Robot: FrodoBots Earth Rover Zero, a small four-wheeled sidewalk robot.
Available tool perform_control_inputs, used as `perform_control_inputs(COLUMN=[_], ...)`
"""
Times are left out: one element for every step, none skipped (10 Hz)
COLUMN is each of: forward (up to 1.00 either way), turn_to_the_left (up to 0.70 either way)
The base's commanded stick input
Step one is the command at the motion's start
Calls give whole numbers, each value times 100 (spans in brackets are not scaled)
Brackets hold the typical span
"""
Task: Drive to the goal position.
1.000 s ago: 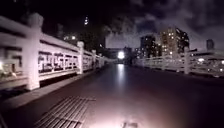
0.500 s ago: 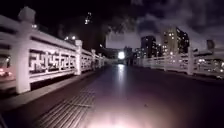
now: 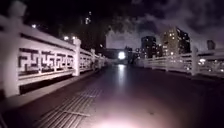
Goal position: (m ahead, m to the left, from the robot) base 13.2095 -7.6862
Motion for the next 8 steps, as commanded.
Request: perform_control_inputs(forward=[45, 45, 45, 45, 45, 45, 45, 45], turn_to_the_left=[0, 0, 0, 0, 0, 0, 0, 0])
